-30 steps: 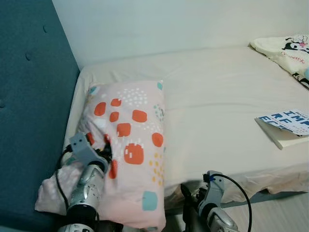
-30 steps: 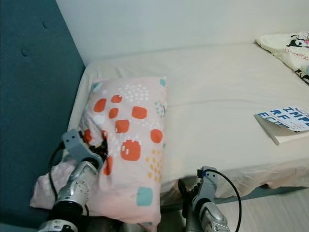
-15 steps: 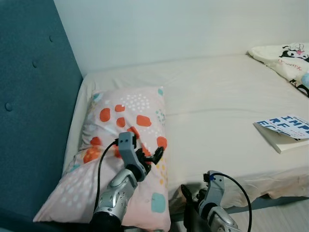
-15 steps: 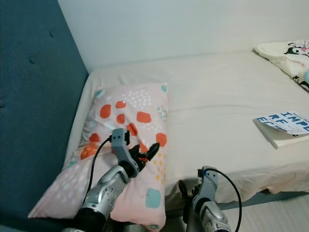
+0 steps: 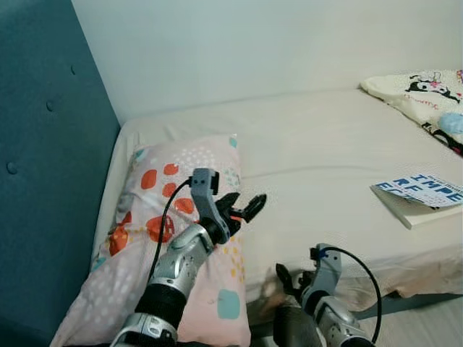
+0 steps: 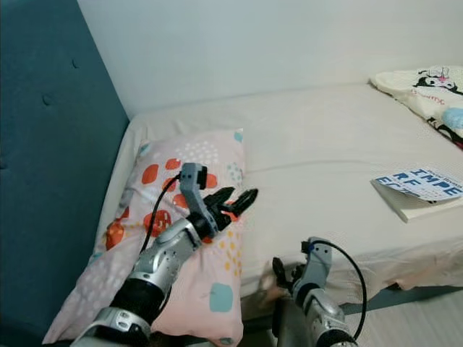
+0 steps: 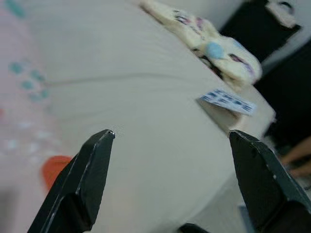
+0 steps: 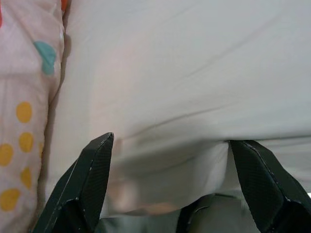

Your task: Clean up the room

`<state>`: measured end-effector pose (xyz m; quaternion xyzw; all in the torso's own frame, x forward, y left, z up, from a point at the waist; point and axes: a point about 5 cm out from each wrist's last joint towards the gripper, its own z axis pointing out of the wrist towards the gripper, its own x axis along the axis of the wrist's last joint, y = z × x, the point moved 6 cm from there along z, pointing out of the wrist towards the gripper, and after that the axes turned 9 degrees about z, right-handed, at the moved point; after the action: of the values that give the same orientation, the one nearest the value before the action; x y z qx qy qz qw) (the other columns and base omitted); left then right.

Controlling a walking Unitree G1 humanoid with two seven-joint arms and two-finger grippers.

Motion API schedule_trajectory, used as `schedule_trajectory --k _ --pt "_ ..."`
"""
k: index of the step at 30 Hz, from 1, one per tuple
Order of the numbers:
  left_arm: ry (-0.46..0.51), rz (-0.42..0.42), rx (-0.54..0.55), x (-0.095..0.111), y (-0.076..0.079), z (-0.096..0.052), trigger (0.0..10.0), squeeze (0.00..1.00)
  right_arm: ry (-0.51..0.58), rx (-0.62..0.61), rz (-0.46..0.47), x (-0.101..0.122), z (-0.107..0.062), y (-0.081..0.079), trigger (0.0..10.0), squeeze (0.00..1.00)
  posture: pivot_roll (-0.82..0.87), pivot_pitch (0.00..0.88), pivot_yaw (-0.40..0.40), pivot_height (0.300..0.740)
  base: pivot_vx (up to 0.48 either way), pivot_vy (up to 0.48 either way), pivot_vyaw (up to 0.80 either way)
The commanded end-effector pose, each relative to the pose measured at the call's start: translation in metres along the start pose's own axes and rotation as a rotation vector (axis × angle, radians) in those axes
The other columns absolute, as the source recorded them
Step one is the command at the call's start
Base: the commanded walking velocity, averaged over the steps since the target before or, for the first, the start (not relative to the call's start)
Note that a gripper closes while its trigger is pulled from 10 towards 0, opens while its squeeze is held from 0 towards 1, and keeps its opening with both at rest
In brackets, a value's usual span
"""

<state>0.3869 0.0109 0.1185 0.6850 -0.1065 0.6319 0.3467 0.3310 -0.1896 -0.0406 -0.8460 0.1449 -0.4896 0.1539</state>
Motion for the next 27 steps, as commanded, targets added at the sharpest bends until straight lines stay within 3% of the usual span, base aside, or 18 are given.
schedule_trajectory --k 1,3,6,7,8,9,13,17,20,21,22,23,25,26,27 --pt "-0.015 0.014 0.036 -0.004 -0.009 -0.002 10.0 0.0 0.1 0.043 -0.07 0.039 0.007 -0.011 10.0 0.0 -0.01 0.062 0.011 0.598 0.0 0.0 0.0" --pt "-0.019 0.019 0.045 -0.005 -0.012 -0.003 10.0 0.0 0.099 0.059 -0.077 0.041 0.007 -0.013 10.0 0.0 -0.01 0.062 0.011 0.598 0.0 0.0 0.0" --pt "-0.044 0.044 0.128 -0.011 -0.033 -0.011 10.0 0.0 0.178 0.209 -0.09 0.069 0.0 -0.026 10.0 0.0 -0.01 0.055 0.006 0.598 0.0 0.0 0.0" --pt "-0.044 0.044 0.128 -0.011 -0.033 -0.011 10.0 0.0 0.178 0.209 -0.09 0.069 0.0 -0.026 10.0 0.0 -0.01 0.055 0.006 0.598 0.0 0.0 0.0" --pt "-0.052 0.054 0.164 -0.014 -0.042 -0.016 10.0 0.0 0.269 0.256 -0.085 0.093 -0.007 -0.028 10.0 0.0 -0.02 0.054 0.004 0.598 0.0 0.0 0.0" --pt "-0.052 0.054 0.164 -0.014 -0.042 -0.016 10.0 0.0 0.269 0.256 -0.085 0.093 -0.007 -0.028 10.0 0.0 -0.02 0.054 0.004 0.598 0.0 0.0 0.0" --pt "-0.073 0.08 0.252 -0.018 -0.063 -0.024 10.0 0.0 0.458 0.199 0.034 0.144 -0.018 -0.012 10.0 0.0 -0.02 0.052 0.001 0.598 0.0 0.0 0.0" --pt "-0.08 0.092 0.282 -0.019 -0.068 -0.027 10.0 0.0 0.482 0.181 0.054 0.151 -0.019 -0.008 10.0 0.0 -0.02 0.053 0.001 0.598 0.0 0.0 0.0" --pt "-0.119 0.126 0.545 -0.021 -0.119 -0.059 10.0 0.0 0.445 0.144 0.033 0.154 -0.008 -0.013 10.0 0.0 -0.01 0.057 -0.005 0.598 0.0 0.0 0.0" --pt "-0.117 0.145 0.653 -0.016 -0.141 -0.077 10.0 0.0 0.43 0.153 0.049 0.153 -0.004 -0.02 10.0 0.0 0.01 0.069 -0.01 0.598 0.0 0.0 0.0" --pt "-0.112 0.158 0.715 -0.013 -0.153 -0.089 10.0 0.0 0.423 0.162 0.064 0.153 -0.002 -0.025 10.0 0.0 0.01 0.071 -0.011 0.598 0.0 0.0 0.0" --pt "-0.112 0.158 0.715 -0.013 -0.153 -0.089 10.0 0.0 0.423 0.162 0.064 0.153 -0.002 -0.025 10.0 0.0 0.01 0.071 -0.011 0.598 0.0 0.0 0.0" --pt "-0.114 0.236 0.855 -0.002 -0.18 -0.119 10.0 0.0 0.386 0.193 0.089 0.147 0.005 -0.039 10.0 0.0 0.03 0.083 -0.017 0.598 0.0 0.0 0.0" --pt "-0.114 0.236 0.855 -0.002 -0.18 -0.119 10.0 0.0 0.386 0.193 0.089 0.147 0.005 -0.039 10.0 0.0 0.03 0.083 -0.017 0.598 0.0 0.0 0.0" --pt "-0.124 0.295 0.937 0.005 -0.194 -0.138 10.0 0.0 0.338 0.218 0.087 0.138 0.01 -0.05 10.0 0.0 0.04 0.096 -0.022 0.598 0.0 0.0 0.0"
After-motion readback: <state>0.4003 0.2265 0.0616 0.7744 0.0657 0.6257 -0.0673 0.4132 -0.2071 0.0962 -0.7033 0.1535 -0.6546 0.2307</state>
